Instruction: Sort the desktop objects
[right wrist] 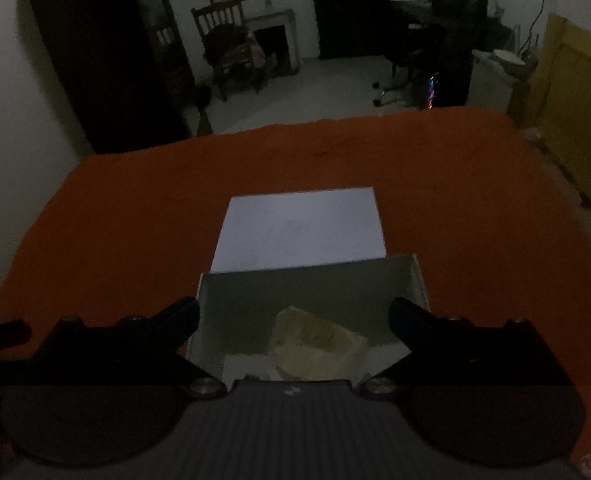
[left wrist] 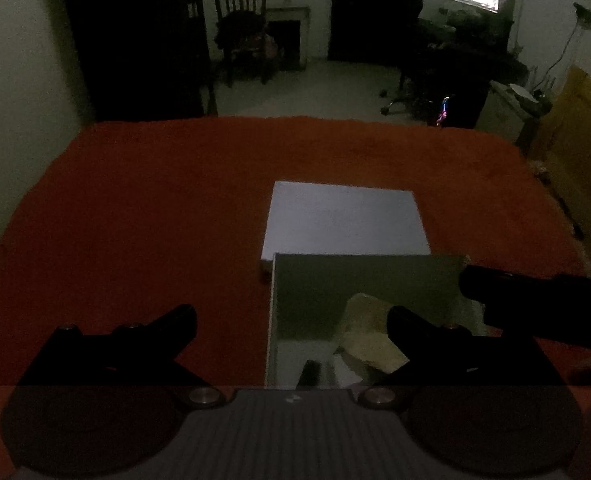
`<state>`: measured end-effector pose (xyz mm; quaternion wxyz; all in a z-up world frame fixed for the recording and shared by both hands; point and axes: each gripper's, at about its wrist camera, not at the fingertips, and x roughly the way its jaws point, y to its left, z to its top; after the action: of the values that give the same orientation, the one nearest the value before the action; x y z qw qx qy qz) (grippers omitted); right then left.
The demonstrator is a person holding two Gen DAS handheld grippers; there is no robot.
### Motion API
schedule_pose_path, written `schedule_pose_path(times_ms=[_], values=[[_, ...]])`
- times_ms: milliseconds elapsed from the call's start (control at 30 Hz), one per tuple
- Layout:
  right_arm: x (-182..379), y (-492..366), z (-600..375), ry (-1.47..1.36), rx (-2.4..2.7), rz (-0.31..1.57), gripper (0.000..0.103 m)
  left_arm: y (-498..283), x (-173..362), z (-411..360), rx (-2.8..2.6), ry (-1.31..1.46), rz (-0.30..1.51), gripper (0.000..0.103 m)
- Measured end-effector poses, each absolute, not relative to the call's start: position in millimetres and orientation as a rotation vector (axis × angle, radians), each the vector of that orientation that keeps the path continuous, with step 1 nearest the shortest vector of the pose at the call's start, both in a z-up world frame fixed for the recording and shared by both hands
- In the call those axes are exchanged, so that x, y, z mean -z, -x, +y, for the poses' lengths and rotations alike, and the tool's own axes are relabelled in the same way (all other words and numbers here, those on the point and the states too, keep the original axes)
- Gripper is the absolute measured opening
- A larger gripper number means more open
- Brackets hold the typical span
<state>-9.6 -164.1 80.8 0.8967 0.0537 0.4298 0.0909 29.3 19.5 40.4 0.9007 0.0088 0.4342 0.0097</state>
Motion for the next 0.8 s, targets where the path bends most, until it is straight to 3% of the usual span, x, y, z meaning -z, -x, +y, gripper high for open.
schedule_pose_path(times_ms=[200, 800], values=[[-82.9, 1.0, -153.9, -0.128, -0.225, 0.916, 0.103, -46.3, -18.0, 42.3, -0.097, 0.041, 0.997, 0.103], [-85.3, -8.2, -154.4, -0.104, -0.215, 0.892, 0.103, -54.5, -44.1, 52.7, -0.125, 0.020, 0.895, 0.103]])
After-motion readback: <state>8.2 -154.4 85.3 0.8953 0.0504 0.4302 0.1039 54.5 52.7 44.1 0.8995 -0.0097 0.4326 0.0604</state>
